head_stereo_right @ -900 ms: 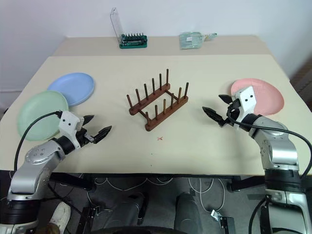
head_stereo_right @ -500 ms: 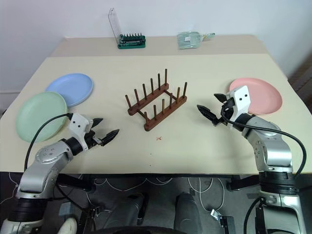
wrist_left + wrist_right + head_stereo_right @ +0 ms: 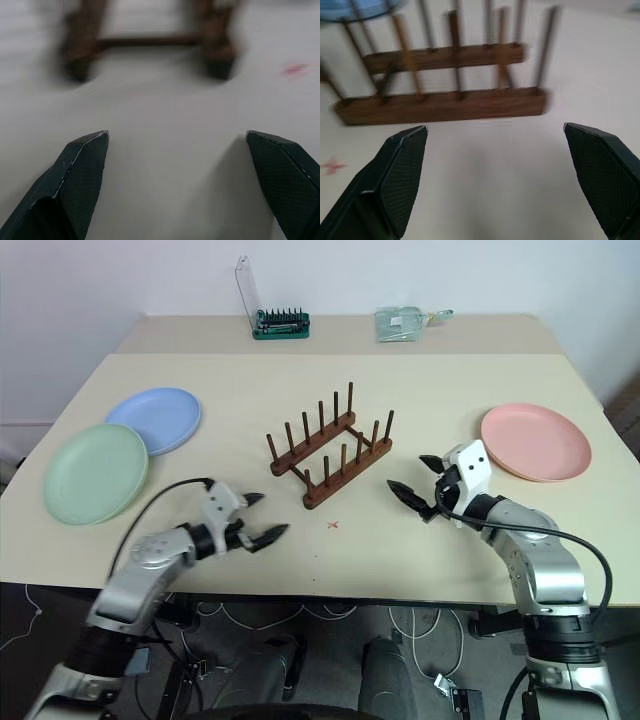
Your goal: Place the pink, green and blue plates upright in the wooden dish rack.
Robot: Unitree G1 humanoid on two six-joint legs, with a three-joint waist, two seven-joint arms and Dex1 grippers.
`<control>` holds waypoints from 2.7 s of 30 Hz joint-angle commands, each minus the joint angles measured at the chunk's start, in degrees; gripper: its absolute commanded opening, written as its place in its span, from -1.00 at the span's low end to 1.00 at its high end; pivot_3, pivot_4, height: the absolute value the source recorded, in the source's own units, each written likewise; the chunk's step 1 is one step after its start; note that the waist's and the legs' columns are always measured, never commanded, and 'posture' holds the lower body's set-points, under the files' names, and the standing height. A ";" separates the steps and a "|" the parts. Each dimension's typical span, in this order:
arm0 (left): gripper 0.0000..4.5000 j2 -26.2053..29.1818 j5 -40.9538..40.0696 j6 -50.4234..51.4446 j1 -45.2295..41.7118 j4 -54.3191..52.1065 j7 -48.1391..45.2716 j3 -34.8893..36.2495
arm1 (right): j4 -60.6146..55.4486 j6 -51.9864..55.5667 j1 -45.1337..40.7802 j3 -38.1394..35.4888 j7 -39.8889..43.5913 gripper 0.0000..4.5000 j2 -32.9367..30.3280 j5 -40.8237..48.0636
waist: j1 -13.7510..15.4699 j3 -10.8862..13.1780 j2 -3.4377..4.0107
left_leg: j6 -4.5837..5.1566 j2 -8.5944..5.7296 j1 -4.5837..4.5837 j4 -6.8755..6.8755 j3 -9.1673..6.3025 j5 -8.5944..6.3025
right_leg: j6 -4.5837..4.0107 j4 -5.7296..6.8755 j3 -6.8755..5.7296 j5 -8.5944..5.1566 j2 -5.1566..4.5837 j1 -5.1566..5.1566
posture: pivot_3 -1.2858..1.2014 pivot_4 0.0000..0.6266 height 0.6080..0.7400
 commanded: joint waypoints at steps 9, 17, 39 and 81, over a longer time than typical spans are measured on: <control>1.00 -5.44 5.03 0.46 -3.92 4.61 4.05 -5.61 | -5.63 0.24 2.84 -0.32 -1.60 0.97 1.30 0.96 | 0.04 -0.02 0.00 | 0.01 0.02 0.03 0.02 0.04 0.00 | 0.01 0.02 0.00 0.00 0.02 0.02 | 0.03 -0.52 1.00; 0.44 -8.99 6.42 -5.26 -6.98 12.04 6.16 -4.22 | -7.11 0.17 4.40 -0.34 -2.17 1.00 1.71 0.90 | 0.05 -0.02 -0.01 | 0.00 0.02 0.04 0.04 0.03 0.00 | 0.03 0.02 0.00 0.01 0.02 0.04 | 0.03 -0.52 1.00; -0.67 -7.08 6.03 -20.45 -21.29 32.53 -15.57 -5.74 | -10.16 0.55 11.36 -2.03 -2.28 1.00 -1.11 0.12 | 0.11 -0.02 -0.03 | 0.03 0.00 0.01 0.11 0.04 -0.01 | 0.10 0.00 -0.02 0.03 0.03 0.08 | 0.03 -0.52 1.00; -0.98 -11.43 12.33 -14.61 -17.82 32.62 15.26 -0.19 | 21.69 -9.93 -13.12 11.15 -17.78 -1.00 7.40 -23.84 | -0.51 -0.43 0.16 | 0.04 0.00 0.19 0.21 0.07 -0.02 | 0.11 0.06 0.05 0.15 0.10 0.20 | 0.03 -0.52 1.00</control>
